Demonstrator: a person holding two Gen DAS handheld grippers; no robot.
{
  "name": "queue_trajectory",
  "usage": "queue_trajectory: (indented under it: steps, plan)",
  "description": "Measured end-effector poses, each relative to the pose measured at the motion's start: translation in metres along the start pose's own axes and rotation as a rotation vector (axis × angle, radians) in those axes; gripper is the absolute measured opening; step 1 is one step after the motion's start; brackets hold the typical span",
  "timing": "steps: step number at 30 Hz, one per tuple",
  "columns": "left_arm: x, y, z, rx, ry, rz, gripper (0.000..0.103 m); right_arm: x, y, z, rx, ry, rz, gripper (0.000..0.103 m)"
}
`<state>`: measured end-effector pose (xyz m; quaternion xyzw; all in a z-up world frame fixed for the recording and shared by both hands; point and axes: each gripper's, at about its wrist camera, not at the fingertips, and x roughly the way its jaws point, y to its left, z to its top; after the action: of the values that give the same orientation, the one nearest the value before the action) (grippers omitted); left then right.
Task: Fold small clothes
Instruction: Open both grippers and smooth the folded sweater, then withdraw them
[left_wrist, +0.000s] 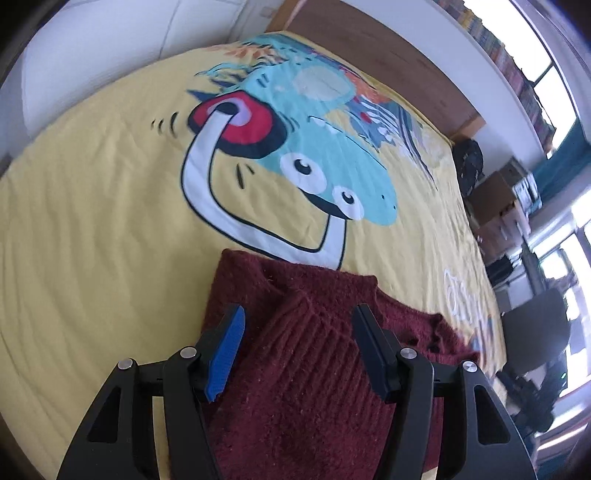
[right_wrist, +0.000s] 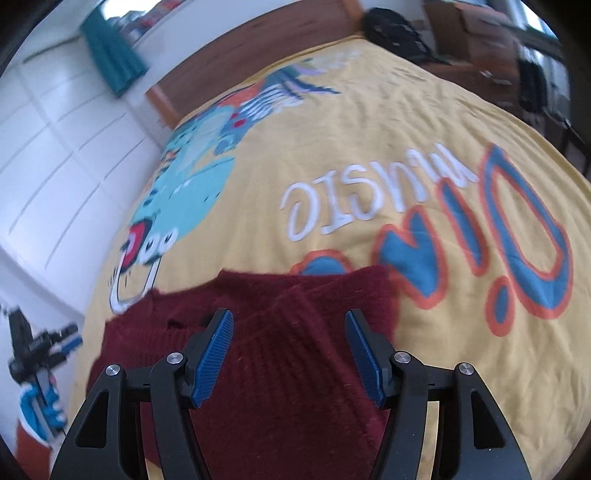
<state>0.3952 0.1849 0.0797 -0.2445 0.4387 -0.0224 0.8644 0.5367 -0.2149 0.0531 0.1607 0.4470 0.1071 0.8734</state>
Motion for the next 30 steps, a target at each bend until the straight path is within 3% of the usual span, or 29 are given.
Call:
queue_trajectory:
  steps: [8,15,23,30]
  plan:
    - [0.038,-0.041,-0.028,0.217,0.027,0.047,0.055,0.043,0.044,-0.019,-0.192,0.056,-0.047,0.065]
    - [0.086,-0.026,-0.047,0.264,0.087,0.116,0.055,0.069,0.021,-0.031,-0.200,0.126,-0.127,0.063]
    - [0.050,-0.037,-0.056,0.346,0.025,0.093,0.055,0.025,0.031,-0.038,-0.207,0.058,-0.102,0.065]
    - [0.022,-0.050,-0.093,0.388,-0.019,0.082,0.055,0.001,0.052,-0.081,-0.313,0.044,-0.136,0.065]
